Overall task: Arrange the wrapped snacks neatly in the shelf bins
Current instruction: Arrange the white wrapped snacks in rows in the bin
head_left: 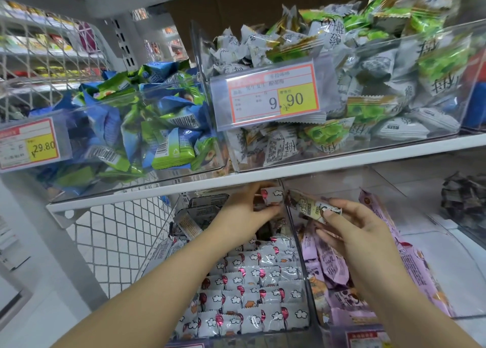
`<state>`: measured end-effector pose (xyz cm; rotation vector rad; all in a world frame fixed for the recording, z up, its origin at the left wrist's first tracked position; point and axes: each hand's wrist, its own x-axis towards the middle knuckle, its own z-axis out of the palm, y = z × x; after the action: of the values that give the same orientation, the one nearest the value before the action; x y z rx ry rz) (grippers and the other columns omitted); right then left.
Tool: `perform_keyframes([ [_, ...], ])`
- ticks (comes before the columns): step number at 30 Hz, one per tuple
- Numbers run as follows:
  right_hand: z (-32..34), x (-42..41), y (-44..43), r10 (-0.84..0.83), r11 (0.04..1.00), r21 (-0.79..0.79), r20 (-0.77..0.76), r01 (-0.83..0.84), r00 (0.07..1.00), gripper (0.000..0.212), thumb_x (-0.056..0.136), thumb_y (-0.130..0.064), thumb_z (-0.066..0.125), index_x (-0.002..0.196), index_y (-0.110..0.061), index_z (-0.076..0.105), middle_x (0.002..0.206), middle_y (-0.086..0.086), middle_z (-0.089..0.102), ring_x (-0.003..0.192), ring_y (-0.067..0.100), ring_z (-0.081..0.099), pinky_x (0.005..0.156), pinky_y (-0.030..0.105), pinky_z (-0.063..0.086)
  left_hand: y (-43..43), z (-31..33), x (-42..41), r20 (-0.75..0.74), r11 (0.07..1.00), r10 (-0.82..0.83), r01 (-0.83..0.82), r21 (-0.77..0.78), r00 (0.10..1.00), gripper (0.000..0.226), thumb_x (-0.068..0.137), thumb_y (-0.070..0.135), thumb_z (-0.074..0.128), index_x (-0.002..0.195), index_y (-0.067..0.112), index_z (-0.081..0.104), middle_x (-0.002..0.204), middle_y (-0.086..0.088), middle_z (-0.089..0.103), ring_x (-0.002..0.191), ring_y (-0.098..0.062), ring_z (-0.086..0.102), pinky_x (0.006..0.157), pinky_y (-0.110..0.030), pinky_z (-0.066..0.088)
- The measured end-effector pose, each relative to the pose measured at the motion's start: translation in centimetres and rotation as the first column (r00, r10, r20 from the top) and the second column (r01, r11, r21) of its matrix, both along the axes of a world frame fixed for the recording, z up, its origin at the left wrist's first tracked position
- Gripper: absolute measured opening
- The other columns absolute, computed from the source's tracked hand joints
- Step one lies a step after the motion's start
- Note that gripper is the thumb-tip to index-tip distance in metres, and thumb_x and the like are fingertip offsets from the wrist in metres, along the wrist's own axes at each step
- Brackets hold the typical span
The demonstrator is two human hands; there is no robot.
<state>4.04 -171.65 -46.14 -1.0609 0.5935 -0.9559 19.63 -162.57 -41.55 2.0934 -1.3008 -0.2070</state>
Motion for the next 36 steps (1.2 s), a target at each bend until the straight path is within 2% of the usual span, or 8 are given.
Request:
perform_keyframes([
  [7,0.2,-0.3,-0.1,0.001,1.0,-0.004,0.01,-0.001,1.0,0.015,0.087,-0.003,0.06,0.094,-0.016,0.062,0.099,0.009,0.066,0.087,0.02,0.067,0.062,0.016,0.056,-1.5,-1.5,0.3,-0.107,0.992,0.036,-0.023,0.124,0.994,0.047,0.086,0.038,0.062,0.128,0.035,0.04,0.111,0.01,0.046,0.072,-0.002,0.051,0.053,-0.011,0.04],
  [10,0.2,-0.3,-0.1,-0.001,1.0,0.001,0.006,0.001,1.0,0.015,0.087,-0.003,0.06,0.095,-0.016,0.062,0.1,0.01,0.066,0.087,0.02,0.068,0.062,0.016,0.056,-1.9,-1.8,0.4,-0.092,0.982,0.043,-0.025,0.189,0.995,0.048,0.088,0.042,0.059,0.131,0.034,0.038,0.121,0.006,0.05,0.086,-0.014,0.058,0.053,-0.016,0.037],
  [14,0.2,-0.3,-0.2,0.0,1.0,0.006,0.009,0.0,1.0,0.015,0.087,-0.003,0.06,0.096,-0.015,0.061,0.101,0.011,0.066,0.086,0.019,0.068,0.063,0.016,0.057,-2.2,-1.9,0.8,-0.025,0.965,0.03,-0.022,0.263,0.999,0.06,0.086,0.045,0.061,0.139,0.028,0.037,0.138,0.002,0.048,0.11,-0.016,0.052,0.081,-0.018,0.036],
  [17,0.2,-0.3,-0.2,-0.002,1.0,0.005,0.011,0.002,1.0,0.015,0.087,-0.004,0.061,0.096,-0.016,0.061,0.101,0.011,0.065,0.085,0.018,0.068,0.064,0.017,0.057,-2.1,-1.7,1.2,-0.038,0.947,0.027,-0.013,0.32,0.999,0.061,0.085,0.046,0.061,0.138,0.023,0.042,0.138,0.001,0.048,0.118,-0.018,0.05,0.087,-0.019,0.035],
  [21,0.2,-0.1,-0.2,-0.004,1.0,0.006,0.002,0.004,1.0,0.015,0.087,-0.003,0.06,0.095,-0.016,0.062,0.101,0.012,0.065,0.085,0.019,0.068,0.065,0.018,0.057,-2.5,-2.0,1.3,-0.021,0.907,0.001,0.008,0.42,1.0,0.051,0.09,0.047,0.053,0.132,0.018,0.05,0.128,-0.001,0.057,0.1,-0.014,0.055,0.08,-0.02,0.038],
  [25,0.1,0.2,-0.1,0.013,1.0,-0.004,-0.004,-0.013,1.0,0.015,0.087,-0.003,0.06,0.097,-0.014,0.062,0.1,0.013,0.066,0.087,0.021,0.069,0.068,0.021,0.058,-2.7,-3.2,1.6,-0.051,0.873,-0.018,0.04,0.486,0.999,0.034,0.095,0.037,0.047,0.107,0.008,0.061,0.095,-0.009,0.065,0.075,-0.02,0.055,0.064,-0.026,0.04],
  [32,0.0,0.3,-0.2,0.009,1.0,-0.001,-0.01,-0.009,1.0,0.015,0.088,-0.004,0.06,0.099,-0.014,0.062,0.102,0.012,0.067,0.089,0.02,0.07,0.068,0.021,0.058,-2.3,-2.5,3.1,-0.049,0.858,0.006,0.021,0.513,0.999,0.033,0.097,0.03,0.043,0.128,0.02,0.052,0.126,0.002,0.055,0.108,-0.018,0.055,0.096,-0.032,0.044],
  [36,-0.1,0.1,-0.3,0.001,1.0,-0.006,-0.008,-0.001,1.0,0.015,0.088,-0.005,0.06,0.1,-0.013,0.062,0.102,0.012,0.067,0.086,0.018,0.069,0.066,0.018,0.057,-2.5,-2.3,3.0,-0.055,0.931,0.141,-0.114,0.346,0.988,0.035,0.097,0.016,0.041,0.131,0.017,0.047,0.118,-0.002,0.058,0.085,-0.013,0.058,0.068,-0.023,0.048],
])
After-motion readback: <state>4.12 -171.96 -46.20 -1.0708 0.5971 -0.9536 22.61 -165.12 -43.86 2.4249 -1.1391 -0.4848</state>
